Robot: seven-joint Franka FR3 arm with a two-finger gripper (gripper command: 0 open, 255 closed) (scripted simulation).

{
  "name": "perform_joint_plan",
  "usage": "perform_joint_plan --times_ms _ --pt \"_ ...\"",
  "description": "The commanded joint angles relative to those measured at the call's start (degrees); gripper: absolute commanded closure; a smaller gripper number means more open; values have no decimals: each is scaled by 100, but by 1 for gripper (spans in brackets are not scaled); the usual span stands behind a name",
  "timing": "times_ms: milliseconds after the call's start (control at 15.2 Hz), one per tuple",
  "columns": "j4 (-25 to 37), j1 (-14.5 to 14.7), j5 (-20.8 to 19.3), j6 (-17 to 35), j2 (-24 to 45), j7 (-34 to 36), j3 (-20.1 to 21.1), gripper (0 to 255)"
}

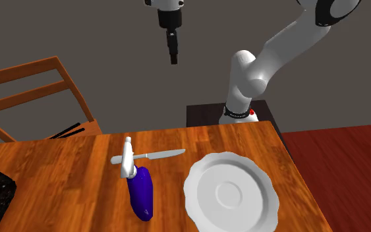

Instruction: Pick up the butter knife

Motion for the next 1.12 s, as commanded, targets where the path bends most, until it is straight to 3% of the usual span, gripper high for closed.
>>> perform_joint_plan --times_ms 0,594,1056 --pt "0 0 0 0 0 0 0 0" --pt "-326 325 508 1192 267 1344 1405 0" --pt "-105 347 540 2142 1030 2474 2593 0"
